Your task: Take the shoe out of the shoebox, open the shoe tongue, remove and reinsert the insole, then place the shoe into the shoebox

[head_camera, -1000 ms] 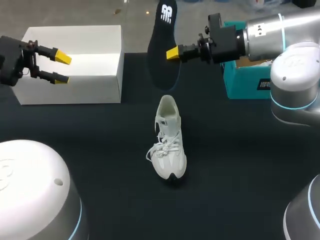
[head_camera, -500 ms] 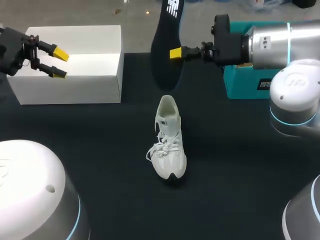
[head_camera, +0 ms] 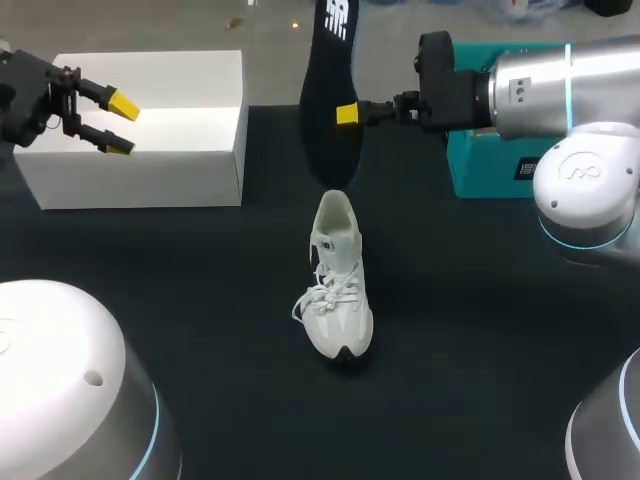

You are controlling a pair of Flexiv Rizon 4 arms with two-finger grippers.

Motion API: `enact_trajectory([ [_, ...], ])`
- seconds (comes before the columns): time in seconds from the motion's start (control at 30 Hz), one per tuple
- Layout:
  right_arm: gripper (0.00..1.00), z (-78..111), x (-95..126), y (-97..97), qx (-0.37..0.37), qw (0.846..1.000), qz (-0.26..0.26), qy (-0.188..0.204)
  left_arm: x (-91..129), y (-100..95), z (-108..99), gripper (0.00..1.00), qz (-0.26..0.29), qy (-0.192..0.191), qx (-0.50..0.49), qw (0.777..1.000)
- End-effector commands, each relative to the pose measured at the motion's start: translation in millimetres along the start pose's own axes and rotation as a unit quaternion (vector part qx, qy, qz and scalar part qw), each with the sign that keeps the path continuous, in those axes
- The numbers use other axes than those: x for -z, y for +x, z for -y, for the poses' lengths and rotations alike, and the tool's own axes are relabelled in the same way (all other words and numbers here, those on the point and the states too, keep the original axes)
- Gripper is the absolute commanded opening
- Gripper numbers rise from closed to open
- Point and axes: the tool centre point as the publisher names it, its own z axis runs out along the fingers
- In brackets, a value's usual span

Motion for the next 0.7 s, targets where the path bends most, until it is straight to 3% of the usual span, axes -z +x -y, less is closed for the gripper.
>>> enact_trajectory([
  [0.03, 0.0, -1.8, -3, 1.3, -0.001, 1.0, 0.004, 0.003, 1, -0.3, 1, 1.0, -0.001, 0.0, 0.0, 1.0],
  [0.13, 0.0, -1.8, -3, 1.3, -0.001, 1.0, 0.004, 0.003, 1, -0.3, 1, 1.0, -0.001, 0.0, 0.0, 1.0],
  [0.27, 0.0, 2.3, -16, -13.5, 0.072, 0.996, 0.041, 0.016, 1, -0.3, 1, 1.0, -0.001, 0.0, 0.0, 1.0],
  [0.5, 0.0, -3.3, -33, -63.3, 0.129, 0.99, 0.065, 0.007, 1, -0.3, 1, 1.0, -0.001, 0.0, 0.0, 1.0],
  [0.7, 0.0, 14.6, -41, -104.3, 0.146, 0.985, 0.08, 0.04, 1, -0.3, 1, 1.0, -0.001, 0.0, 0.0, 1.0],
])
